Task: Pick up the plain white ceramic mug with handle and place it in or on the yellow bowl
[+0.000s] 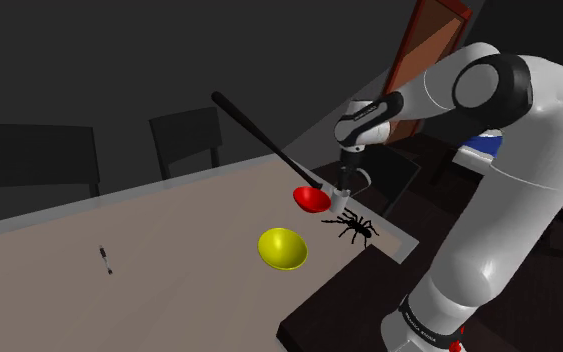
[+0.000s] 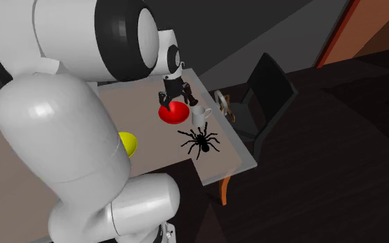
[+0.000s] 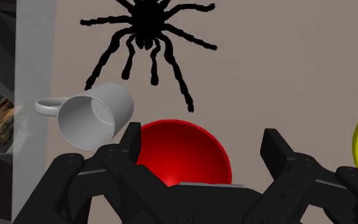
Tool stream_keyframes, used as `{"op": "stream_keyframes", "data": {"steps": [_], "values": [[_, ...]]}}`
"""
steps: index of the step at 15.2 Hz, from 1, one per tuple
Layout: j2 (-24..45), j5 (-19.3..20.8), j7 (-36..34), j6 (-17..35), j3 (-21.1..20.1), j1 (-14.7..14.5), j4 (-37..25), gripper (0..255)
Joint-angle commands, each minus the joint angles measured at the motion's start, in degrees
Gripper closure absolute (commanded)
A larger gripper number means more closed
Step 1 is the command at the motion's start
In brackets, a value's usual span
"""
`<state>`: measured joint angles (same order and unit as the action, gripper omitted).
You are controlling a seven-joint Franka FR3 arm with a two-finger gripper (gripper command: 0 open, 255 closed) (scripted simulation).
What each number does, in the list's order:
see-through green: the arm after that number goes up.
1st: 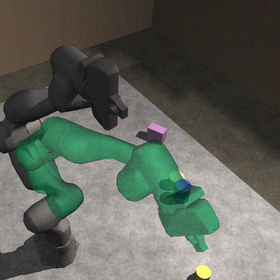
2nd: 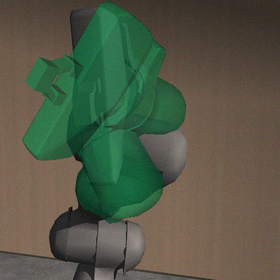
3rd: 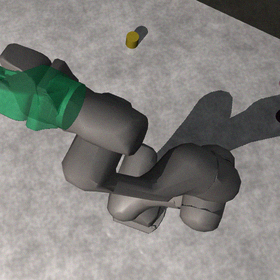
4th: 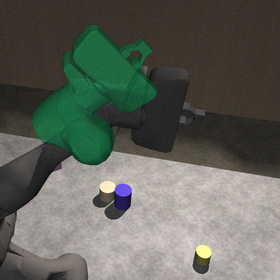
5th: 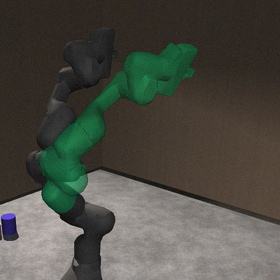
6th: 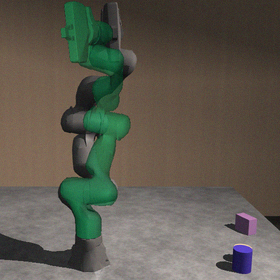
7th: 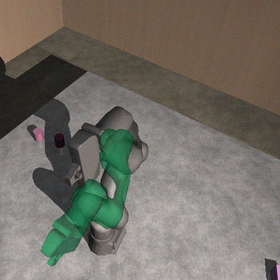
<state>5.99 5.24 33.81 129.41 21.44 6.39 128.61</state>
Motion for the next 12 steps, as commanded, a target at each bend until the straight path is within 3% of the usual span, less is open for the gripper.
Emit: {"op": "stream_keyframes", "data": {"steps": [1,12], "values": [[4.9,-1.9,2.8,1.7,0.2,1.0,-2.8,0],[28.6,-9.0,13.5,4.3,-2.6,9.1,-22.0,0]]}}
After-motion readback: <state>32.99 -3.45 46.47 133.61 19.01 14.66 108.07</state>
